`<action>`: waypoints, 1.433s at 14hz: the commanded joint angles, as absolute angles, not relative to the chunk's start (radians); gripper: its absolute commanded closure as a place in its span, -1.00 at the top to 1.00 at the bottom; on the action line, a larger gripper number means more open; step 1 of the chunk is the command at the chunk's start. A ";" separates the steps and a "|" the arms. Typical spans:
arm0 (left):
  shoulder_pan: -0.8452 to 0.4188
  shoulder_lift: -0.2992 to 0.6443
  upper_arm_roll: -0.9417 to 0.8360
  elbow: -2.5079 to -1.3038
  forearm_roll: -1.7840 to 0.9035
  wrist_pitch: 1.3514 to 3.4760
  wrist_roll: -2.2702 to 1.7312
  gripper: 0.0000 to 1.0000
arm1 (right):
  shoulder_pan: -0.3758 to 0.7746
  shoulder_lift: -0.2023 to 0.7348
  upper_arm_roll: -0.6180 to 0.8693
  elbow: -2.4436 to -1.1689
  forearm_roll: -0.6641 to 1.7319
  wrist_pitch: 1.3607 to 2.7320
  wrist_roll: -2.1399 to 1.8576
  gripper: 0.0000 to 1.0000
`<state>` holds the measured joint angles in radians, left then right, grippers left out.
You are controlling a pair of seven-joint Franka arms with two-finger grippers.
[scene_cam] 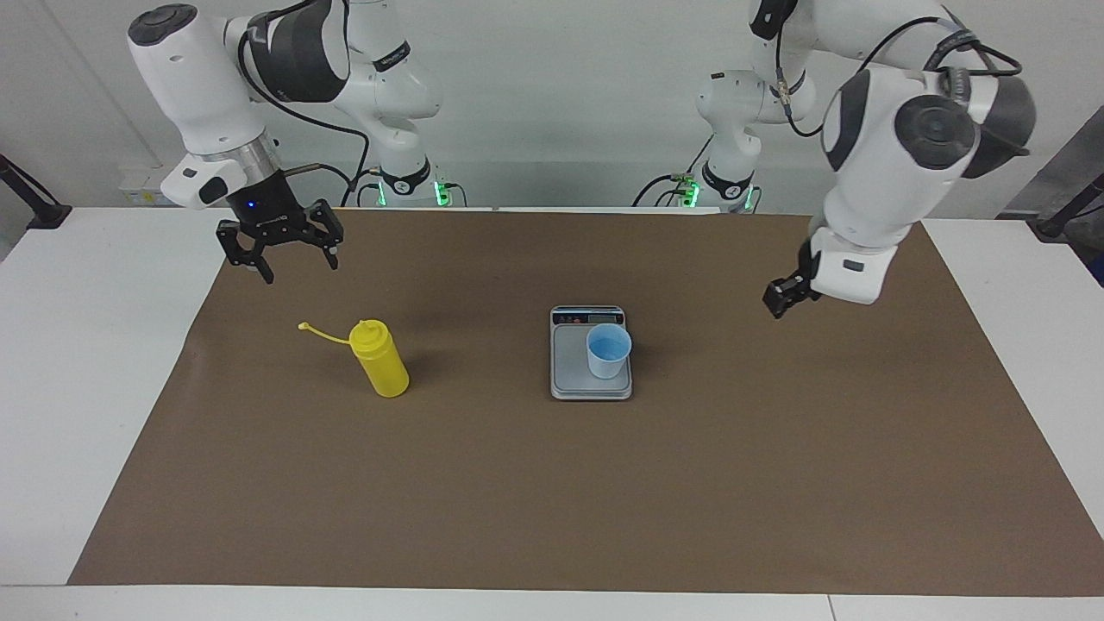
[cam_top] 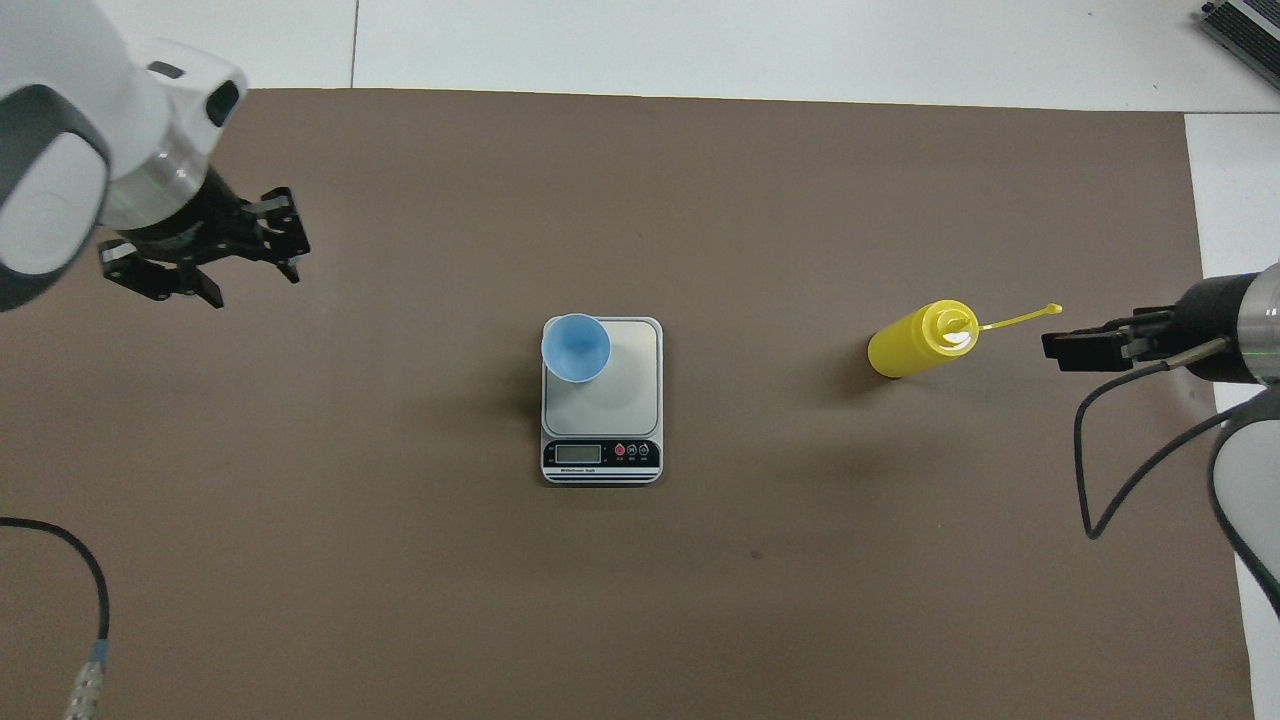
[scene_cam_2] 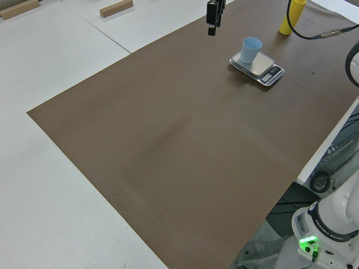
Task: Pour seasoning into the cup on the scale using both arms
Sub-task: 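Release the cup and withdraw the left gripper to rest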
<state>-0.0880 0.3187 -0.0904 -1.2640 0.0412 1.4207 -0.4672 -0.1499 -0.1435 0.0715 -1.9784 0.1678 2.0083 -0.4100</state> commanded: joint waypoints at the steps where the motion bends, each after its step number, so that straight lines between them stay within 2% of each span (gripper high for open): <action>1: -0.098 0.267 0.085 -1.314 -0.032 1.419 -0.176 0.34 | -0.193 -0.195 0.072 -2.088 0.292 2.089 -0.588 1.00; 3: -0.101 0.226 0.159 -1.406 -0.034 1.478 -0.042 0.35 | -0.218 -0.195 0.072 -2.137 0.383 2.137 -0.733 1.00; 6: -0.103 0.137 0.175 -1.601 -0.032 1.604 0.023 0.42 | -0.238 -0.184 0.072 -2.186 0.523 2.146 -0.962 1.00; 8: -0.110 0.095 0.175 -1.689 -0.031 1.646 0.021 0.49 | -0.262 -0.172 0.072 -2.220 0.593 2.175 -1.101 1.00; 12: -0.109 0.069 0.146 -1.692 -0.020 1.646 0.021 0.64 | -0.287 -0.144 0.072 -2.261 0.719 2.209 -1.299 1.00; 16: -0.100 0.014 0.135 -1.681 -0.020 1.644 0.023 1.00 | -0.307 -0.086 0.072 -2.286 0.863 2.217 -1.516 1.00; 20: -0.101 0.011 0.127 -1.683 -0.020 1.640 0.020 1.00 | -0.310 -0.006 0.072 -2.286 1.004 2.217 -1.734 1.00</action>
<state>-0.1002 0.0302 0.1315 -1.6463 -0.0221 1.6213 0.0106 -0.2991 -0.0393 0.0684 -2.2827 0.9444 2.2055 -1.6393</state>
